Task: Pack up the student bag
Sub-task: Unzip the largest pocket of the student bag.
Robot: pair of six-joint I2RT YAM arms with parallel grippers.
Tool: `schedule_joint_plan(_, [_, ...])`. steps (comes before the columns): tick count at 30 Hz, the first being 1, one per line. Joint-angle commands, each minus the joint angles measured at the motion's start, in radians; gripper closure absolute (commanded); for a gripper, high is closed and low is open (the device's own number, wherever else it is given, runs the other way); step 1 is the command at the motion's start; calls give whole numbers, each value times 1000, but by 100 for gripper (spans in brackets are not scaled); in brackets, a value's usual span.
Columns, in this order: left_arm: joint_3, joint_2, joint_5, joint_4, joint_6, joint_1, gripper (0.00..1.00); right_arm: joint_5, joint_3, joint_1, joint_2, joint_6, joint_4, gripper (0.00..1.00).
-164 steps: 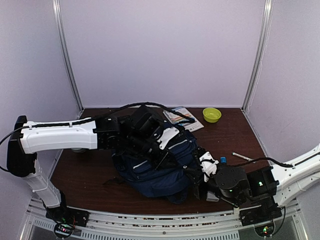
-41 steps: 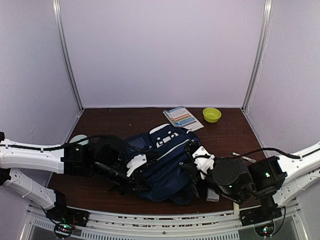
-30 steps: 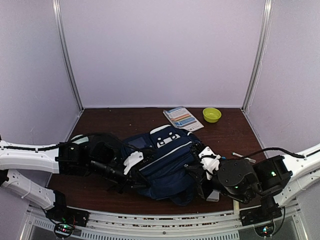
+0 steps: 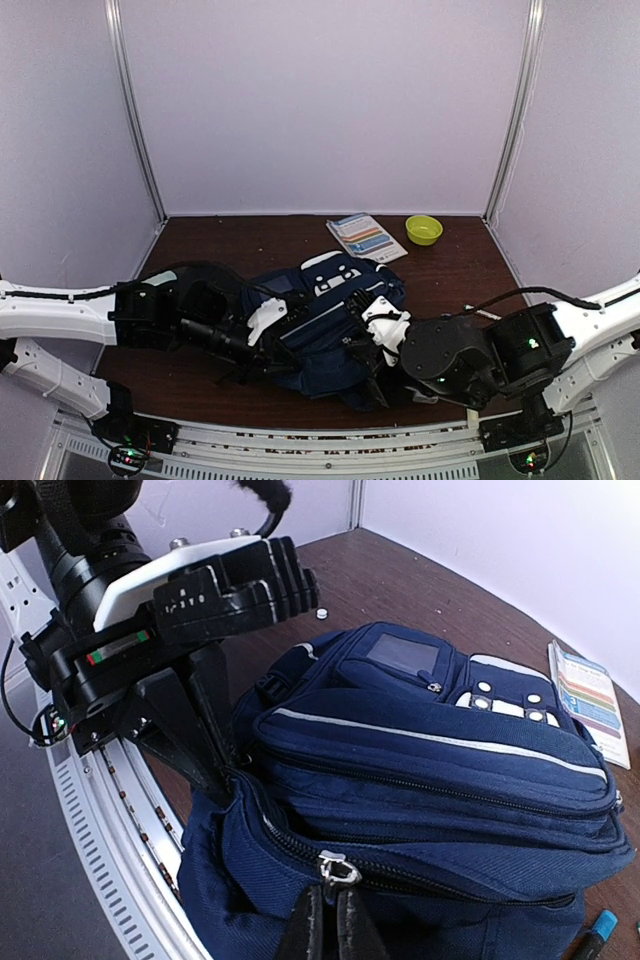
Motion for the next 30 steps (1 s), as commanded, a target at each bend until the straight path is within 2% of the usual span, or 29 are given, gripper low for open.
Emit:
schedule_joint_plan(1, [49, -18, -29, 176, -24, 2, 100, -5, -17, 24, 60, 104, 220, 100])
schedule_joint_plan(5, [42, -29, -34, 197, -26, 2, 100, -41, -43, 24, 86, 155, 317, 100])
schedule_joint_plan(10, [37, -37, -55, 215, -18, 2, 100, -47, -68, 23, 66, 176, 308, 100])
schedule_joint_plan(15, [59, -25, -61, 188, -2, 3, 99, 11, -156, 23, -28, 180, 288, 100])
schedule_joint_plan(17, [65, -31, -67, 173, 5, 2, 89, 31, -198, 21, -67, 185, 277, 100])
schedule_joint_plan(19, [80, -40, -84, 145, 15, 2, 73, 42, -242, 21, -101, 196, 272, 100])
schedule_joint_plan(24, [194, -39, -293, -50, 28, 5, 37, 42, -324, 21, -143, 236, 288, 100])
schedule_joint_plan(27, [263, -3, -341, -155, 64, 7, 34, 23, -349, 21, -139, 242, 310, 100])
schedule_joint_plan(30, [274, 43, -322, -185, 91, 27, 37, -2, -363, 21, -127, 236, 341, 100])
